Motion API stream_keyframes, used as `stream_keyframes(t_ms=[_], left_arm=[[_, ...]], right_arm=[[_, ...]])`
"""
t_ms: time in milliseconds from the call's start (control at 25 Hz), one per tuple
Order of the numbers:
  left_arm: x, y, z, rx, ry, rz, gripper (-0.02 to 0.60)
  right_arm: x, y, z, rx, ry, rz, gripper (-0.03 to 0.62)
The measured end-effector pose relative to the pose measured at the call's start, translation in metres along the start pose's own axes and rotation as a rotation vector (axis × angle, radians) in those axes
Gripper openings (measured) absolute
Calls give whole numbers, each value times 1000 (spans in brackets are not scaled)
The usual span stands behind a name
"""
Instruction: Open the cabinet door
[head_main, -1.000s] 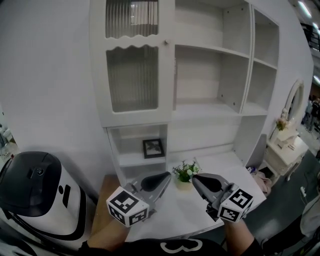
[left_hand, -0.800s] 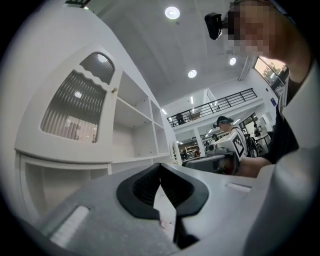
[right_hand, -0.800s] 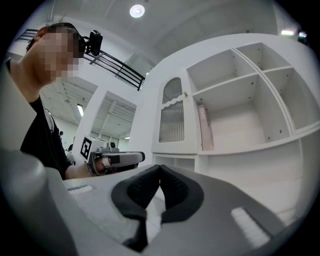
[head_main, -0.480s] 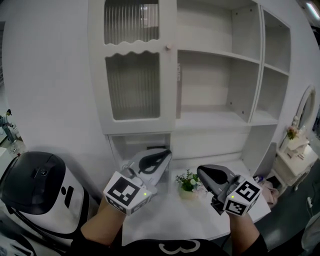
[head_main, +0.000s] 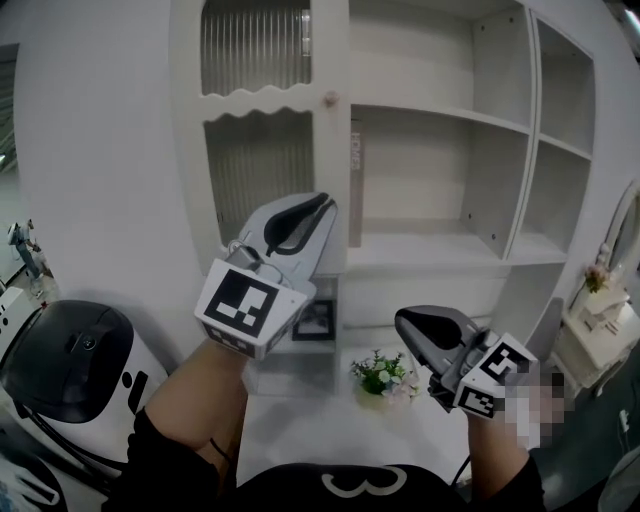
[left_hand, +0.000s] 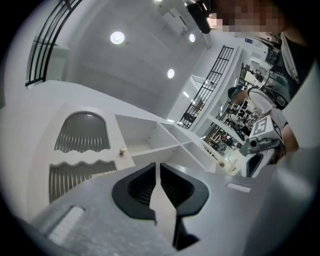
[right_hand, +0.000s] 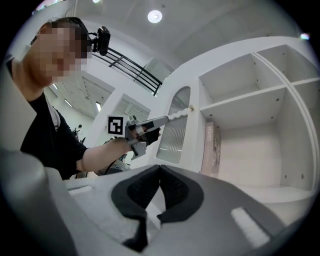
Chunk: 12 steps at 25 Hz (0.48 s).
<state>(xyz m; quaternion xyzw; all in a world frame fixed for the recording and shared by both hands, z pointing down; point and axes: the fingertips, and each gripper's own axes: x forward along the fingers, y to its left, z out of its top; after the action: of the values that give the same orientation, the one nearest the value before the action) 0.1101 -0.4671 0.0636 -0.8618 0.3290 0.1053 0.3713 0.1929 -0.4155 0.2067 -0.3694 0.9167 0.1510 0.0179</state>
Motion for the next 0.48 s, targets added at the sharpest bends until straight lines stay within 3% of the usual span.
stream_keyframes(t_ms=[80,200,480], left_arm=[[16,14,6,62,-12,17,29],[42,32,10,126,8,37,114],[88,75,12,257,64,122,134]], right_arm=[[-2,-7,-2,-13,9,0,3],[-5,-20,-7,-14,14,-7,3],[-3,-44,-26,12,15,-17,3]])
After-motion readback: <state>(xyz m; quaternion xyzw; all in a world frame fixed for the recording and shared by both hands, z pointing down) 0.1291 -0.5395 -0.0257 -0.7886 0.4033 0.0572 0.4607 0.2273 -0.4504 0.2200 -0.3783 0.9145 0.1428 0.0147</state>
